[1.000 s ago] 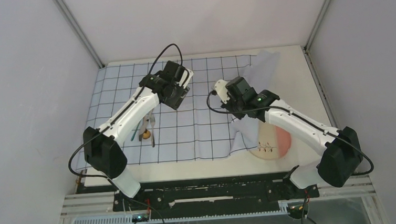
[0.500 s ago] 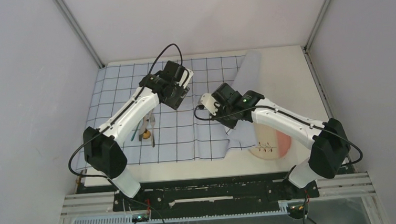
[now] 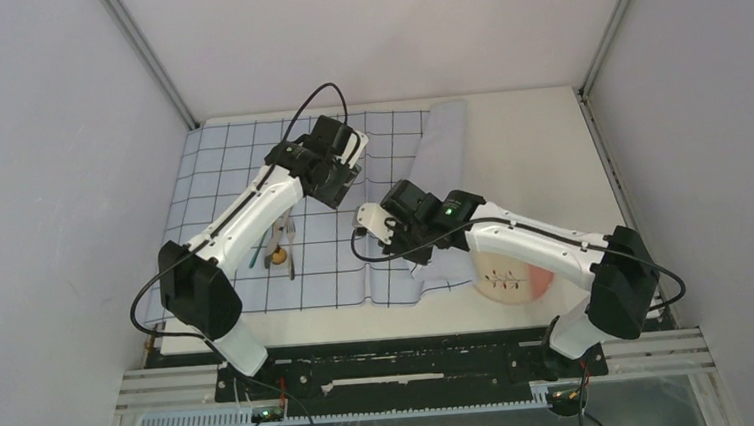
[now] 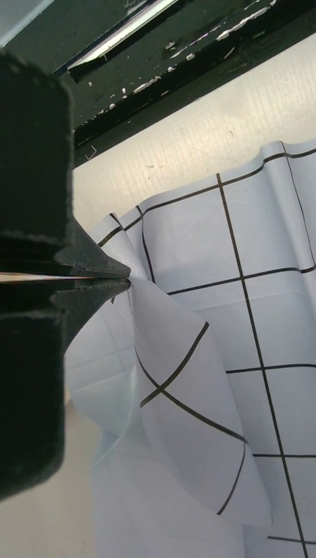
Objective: Set the dinner table for one person
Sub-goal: Fold the napkin at the center of the board.
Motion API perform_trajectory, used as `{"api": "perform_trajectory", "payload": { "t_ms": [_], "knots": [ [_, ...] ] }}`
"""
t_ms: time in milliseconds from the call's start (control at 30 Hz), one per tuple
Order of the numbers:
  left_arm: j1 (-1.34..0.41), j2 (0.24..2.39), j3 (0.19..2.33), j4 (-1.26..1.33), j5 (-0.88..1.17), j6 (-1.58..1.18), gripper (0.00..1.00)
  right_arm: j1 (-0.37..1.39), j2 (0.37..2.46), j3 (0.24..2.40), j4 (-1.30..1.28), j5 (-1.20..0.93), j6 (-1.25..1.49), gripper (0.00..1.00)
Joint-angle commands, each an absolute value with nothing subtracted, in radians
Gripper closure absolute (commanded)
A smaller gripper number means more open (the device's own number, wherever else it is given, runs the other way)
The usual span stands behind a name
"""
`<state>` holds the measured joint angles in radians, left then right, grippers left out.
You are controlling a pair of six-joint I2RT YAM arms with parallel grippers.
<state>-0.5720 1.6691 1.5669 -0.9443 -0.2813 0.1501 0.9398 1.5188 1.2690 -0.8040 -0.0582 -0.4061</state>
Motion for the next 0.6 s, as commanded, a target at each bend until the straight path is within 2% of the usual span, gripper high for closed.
{"api": "perform_trajectory", "payload": {
  "t_ms": [0, 67, 100, 300, 367, 567],
  "knots": [
    [-0.577, 1.635, 1.555, -0.916, -0.284, 0.164, 0.42, 0.953, 1.563, 1.284, -0.769, -0.052, -0.403, 1.00],
    [-0.577, 1.632, 1.554, -0.917, -0.287, 0.167, 0.42, 0.945, 1.592, 1.281, -0.784, -0.048, -0.399, 0.98],
    [-0.577, 1.630, 1.554, -0.917, -0.288, 0.168, 0.42, 0.936, 1.602, 1.278, -0.789, -0.065, -0.392, 0.87],
    [-0.577, 1.631, 1.554, -0.922, -0.288, 0.168, 0.42, 0.921, 1.574, 1.270, -0.779, -0.121, -0.353, 0.47],
    [-0.577, 1.631, 1.556, -0.921, -0.281, 0.168, 0.42, 0.909, 1.529, 1.272, -0.763, -0.110, -0.347, 0.38],
    [-0.577, 1.628, 1.574, -0.920, -0.262, 0.172, 0.42, 0.816, 1.399, 1.331, -0.748, -0.124, -0.335, 0.27]
  ]
}}
